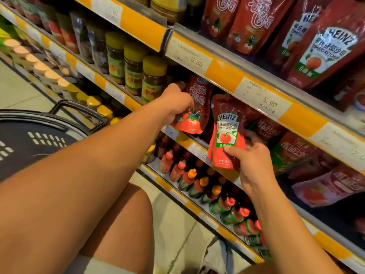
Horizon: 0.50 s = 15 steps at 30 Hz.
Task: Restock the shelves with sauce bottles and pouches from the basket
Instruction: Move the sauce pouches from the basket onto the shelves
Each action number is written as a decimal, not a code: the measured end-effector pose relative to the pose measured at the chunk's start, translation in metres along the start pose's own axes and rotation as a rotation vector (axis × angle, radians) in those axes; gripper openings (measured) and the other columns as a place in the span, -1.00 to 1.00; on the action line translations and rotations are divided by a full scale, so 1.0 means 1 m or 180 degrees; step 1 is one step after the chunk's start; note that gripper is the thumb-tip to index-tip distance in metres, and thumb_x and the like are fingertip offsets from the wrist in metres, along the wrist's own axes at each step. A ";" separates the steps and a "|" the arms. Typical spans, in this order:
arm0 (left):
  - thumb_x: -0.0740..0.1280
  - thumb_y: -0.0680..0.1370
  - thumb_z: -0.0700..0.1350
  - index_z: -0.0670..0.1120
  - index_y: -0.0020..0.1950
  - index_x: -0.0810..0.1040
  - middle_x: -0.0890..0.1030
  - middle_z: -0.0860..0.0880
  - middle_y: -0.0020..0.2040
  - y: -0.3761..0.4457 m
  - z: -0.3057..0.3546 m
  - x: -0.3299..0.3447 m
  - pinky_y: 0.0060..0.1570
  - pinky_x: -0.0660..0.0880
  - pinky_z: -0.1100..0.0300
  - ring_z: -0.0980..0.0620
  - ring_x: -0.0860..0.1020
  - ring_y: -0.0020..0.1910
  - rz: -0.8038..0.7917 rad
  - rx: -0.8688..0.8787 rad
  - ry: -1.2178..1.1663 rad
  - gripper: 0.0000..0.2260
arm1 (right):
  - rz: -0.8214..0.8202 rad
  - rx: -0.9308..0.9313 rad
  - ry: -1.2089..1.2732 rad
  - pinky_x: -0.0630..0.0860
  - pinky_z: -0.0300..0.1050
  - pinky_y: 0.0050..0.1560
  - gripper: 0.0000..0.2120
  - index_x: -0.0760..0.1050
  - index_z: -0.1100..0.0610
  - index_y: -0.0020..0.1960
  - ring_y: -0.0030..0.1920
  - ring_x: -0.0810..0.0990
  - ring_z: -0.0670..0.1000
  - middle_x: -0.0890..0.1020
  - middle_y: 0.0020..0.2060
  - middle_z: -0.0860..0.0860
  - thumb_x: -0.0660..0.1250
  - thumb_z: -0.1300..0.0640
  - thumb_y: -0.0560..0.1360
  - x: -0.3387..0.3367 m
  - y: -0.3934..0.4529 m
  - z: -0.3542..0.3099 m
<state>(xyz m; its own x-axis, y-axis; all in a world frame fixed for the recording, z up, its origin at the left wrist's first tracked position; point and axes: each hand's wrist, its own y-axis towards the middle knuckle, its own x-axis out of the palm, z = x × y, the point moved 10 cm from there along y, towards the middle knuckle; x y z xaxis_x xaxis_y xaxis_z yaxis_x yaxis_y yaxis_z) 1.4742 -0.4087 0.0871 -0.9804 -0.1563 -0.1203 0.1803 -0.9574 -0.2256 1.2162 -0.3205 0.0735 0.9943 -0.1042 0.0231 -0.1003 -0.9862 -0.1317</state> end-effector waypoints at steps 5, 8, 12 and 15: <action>0.33 0.53 -0.35 -0.13 0.45 0.45 0.52 0.10 -0.08 0.013 0.002 0.006 -0.54 0.34 0.53 0.18 0.47 -0.16 0.0186 0.0288 -0.0177 -0.52 | 0.0225 -0.0555 0.0040 0.67 -0.09 -0.03 -0.47 0.53 -0.04 0.23 0.11 0.73 0.06 0.74 0.11 0.01 0.46 0.46 0.43 0.007 0.009 -0.006; 0.42 0.52 -0.39 -0.18 0.54 0.39 0.53 0.02 0.12 0.020 0.002 0.015 -0.36 0.40 0.60 0.12 0.51 0.03 0.0099 0.0449 -0.0271 -0.41 | 0.0470 -0.0846 0.0134 0.64 -0.10 0.08 -0.49 0.53 0.03 0.27 0.17 0.70 0.05 0.72 0.15 0.01 0.47 0.42 0.43 0.003 0.013 -0.010; 0.51 0.47 -0.43 -0.24 0.57 0.33 0.49 -0.17 0.46 0.025 0.010 0.026 0.35 0.49 0.10 -0.10 0.49 0.41 -0.0092 0.0585 -0.0529 -0.30 | 0.0732 -0.1013 0.0303 0.62 0.02 0.21 -0.50 0.55 -0.04 0.25 0.22 0.68 0.06 0.71 0.17 0.01 0.50 0.32 0.39 0.001 0.016 -0.008; 0.49 0.47 -0.46 -0.28 0.56 0.32 0.49 -0.22 0.46 0.030 0.011 0.029 0.39 0.45 0.05 -0.12 0.50 0.40 -0.0060 0.0670 -0.0588 -0.30 | 0.0811 -0.1088 0.0356 0.62 -0.07 0.15 -0.50 0.54 -0.01 0.26 0.21 0.68 0.05 0.72 0.15 -0.01 0.50 0.35 0.40 0.002 0.018 -0.004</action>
<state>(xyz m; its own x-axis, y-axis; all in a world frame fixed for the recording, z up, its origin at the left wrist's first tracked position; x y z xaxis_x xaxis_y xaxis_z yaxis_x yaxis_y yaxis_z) 1.4506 -0.4446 0.0870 -0.9848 -0.1612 0.0646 0.1603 -0.9869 -0.0179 1.2158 -0.3389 0.0755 0.9280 -0.3444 0.1419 -0.3668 -0.9111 0.1880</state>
